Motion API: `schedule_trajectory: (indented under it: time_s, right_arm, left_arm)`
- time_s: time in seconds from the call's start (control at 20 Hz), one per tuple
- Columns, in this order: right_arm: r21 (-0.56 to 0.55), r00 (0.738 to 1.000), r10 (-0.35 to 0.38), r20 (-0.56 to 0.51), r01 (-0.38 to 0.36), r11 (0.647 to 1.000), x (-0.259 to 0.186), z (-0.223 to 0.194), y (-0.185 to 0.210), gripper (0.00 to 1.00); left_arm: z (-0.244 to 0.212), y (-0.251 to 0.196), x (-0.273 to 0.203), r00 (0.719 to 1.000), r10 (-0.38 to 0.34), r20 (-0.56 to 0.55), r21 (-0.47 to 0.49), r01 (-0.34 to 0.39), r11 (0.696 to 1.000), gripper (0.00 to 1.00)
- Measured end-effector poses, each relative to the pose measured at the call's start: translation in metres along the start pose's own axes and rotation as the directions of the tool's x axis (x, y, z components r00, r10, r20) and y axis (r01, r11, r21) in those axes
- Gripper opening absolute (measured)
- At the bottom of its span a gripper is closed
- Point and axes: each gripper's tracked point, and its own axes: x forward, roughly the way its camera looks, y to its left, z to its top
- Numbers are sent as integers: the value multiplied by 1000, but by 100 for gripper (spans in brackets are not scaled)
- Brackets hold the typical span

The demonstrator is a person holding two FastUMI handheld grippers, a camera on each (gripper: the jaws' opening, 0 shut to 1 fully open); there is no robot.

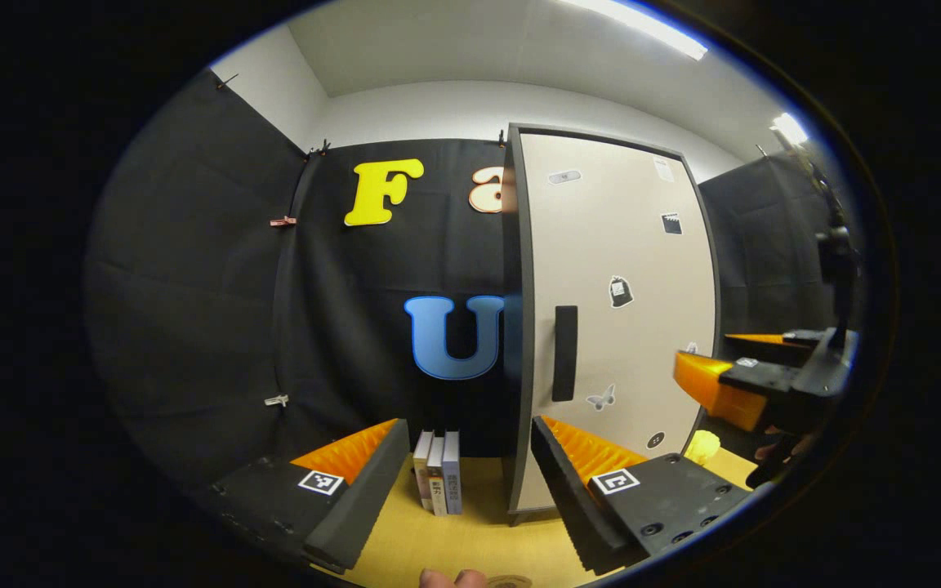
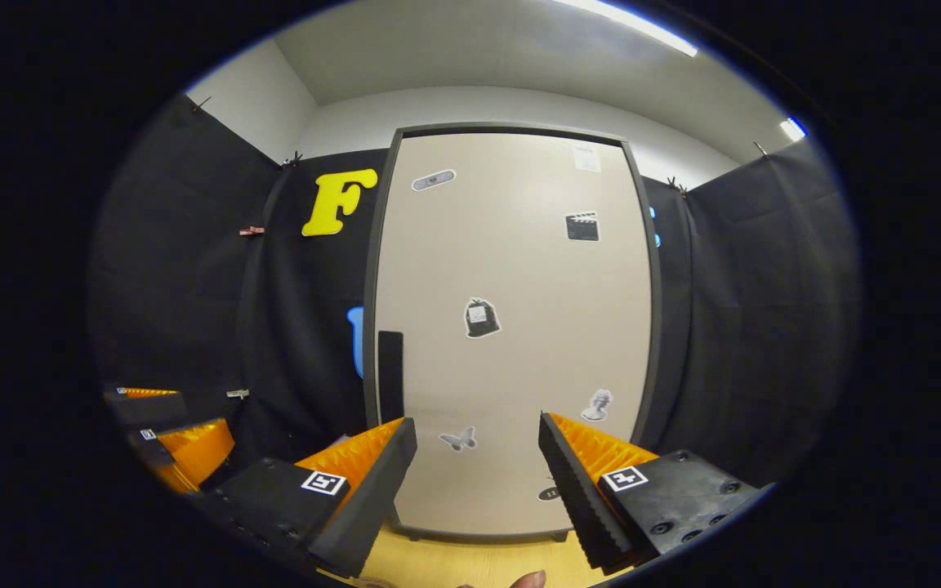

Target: Open the cabinet door with the right hand, grasp the bottle in the cabinet with the left hand and place it on the coaster, then close the cabinet door with the right hand.

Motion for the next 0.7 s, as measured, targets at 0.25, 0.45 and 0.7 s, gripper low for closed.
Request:
schedule_trajectory:
  time_s: [0.25, 0.45, 0.7]
  right_arm:
    - [21, 999, 50, 1, -50, 999, 61, -1, 53, 97]
    - [24, 999, 28, -21, -28, 999, 102, -16, 68, 97]
    - [72, 997, -10, -77, 16, 997, 137, -37, 71, 97]
  left_arm:
    - [-9, 27, -1, 999, 43, -15, -8, -44, 999, 95]
    - [-14, 44, 0, 997, 69, -29, -14, -69, 997, 95]
    - [-20, 56, 3, 995, 87, -42, -22, -88, 996, 95]
